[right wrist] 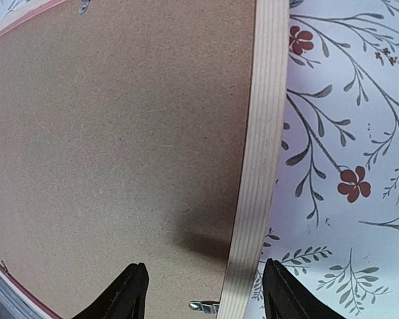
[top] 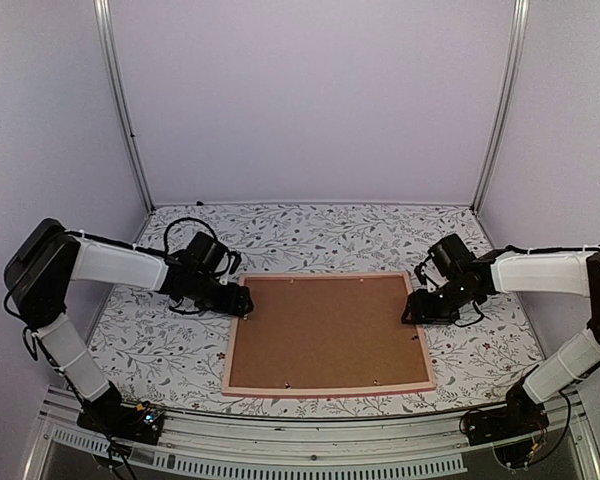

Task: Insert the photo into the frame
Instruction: Press the fastener onto the backboard.

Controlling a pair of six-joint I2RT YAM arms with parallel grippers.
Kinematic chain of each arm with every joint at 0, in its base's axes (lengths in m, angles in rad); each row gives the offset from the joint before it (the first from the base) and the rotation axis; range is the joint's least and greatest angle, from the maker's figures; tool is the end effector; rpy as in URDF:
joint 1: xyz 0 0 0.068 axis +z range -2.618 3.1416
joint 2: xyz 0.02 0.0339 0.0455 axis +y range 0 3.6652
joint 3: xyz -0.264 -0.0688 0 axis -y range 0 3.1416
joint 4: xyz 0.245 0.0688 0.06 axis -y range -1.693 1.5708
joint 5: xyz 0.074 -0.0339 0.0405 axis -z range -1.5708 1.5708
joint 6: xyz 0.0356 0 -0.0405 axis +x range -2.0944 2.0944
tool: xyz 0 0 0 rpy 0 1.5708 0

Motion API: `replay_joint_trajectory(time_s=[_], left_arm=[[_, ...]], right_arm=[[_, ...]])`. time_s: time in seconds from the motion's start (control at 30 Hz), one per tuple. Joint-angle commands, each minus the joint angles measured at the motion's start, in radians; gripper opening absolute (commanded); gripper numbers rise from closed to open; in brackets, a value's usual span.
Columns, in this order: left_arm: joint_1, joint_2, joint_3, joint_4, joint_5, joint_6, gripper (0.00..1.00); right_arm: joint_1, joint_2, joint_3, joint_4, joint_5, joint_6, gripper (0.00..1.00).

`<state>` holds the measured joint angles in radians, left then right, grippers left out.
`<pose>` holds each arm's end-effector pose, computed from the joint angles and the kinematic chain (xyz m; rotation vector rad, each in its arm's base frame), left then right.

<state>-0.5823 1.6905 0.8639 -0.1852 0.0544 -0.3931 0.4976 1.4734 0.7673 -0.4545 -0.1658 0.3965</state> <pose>0.2660 -0.1774 0.1432 0.2701 2.6278 -0.4188 0.2285 0.1308 0.1629 -0.1902 2.8002 0.4626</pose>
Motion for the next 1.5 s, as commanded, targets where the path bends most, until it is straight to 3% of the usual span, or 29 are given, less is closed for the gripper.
replay_joint_trajectory(time_s=[0.0,0.3,0.67,0.87,1.07,1.47], left_arm=[[-0.003,-0.040,-0.062,0.034,0.063,-0.023,0.78],[-0.014,-0.041,-0.088,0.043,0.025,-0.029,0.65],[-0.068,-0.039,-0.102,0.012,-0.086,-0.039,0.63],[-0.071,-0.052,-0.113,0.013,-0.107,-0.038,0.49],[-0.070,-0.037,-0.121,0.030,-0.100,-0.034,0.39],[-0.036,-0.035,-0.177,0.124,0.013,-0.065,0.31]], right_arm=[[0.004,0.020,0.023,0.020,0.009,-0.015,0.63],[0.004,0.022,0.021,0.022,0.003,-0.015,0.63],[0.004,0.029,0.014,0.025,0.002,-0.018,0.63],[0.004,0.034,0.010,0.032,-0.001,-0.019,0.63],[0.004,0.032,0.007,0.030,-0.002,-0.022,0.63],[0.004,0.035,0.012,0.030,-0.005,-0.028,0.63]])
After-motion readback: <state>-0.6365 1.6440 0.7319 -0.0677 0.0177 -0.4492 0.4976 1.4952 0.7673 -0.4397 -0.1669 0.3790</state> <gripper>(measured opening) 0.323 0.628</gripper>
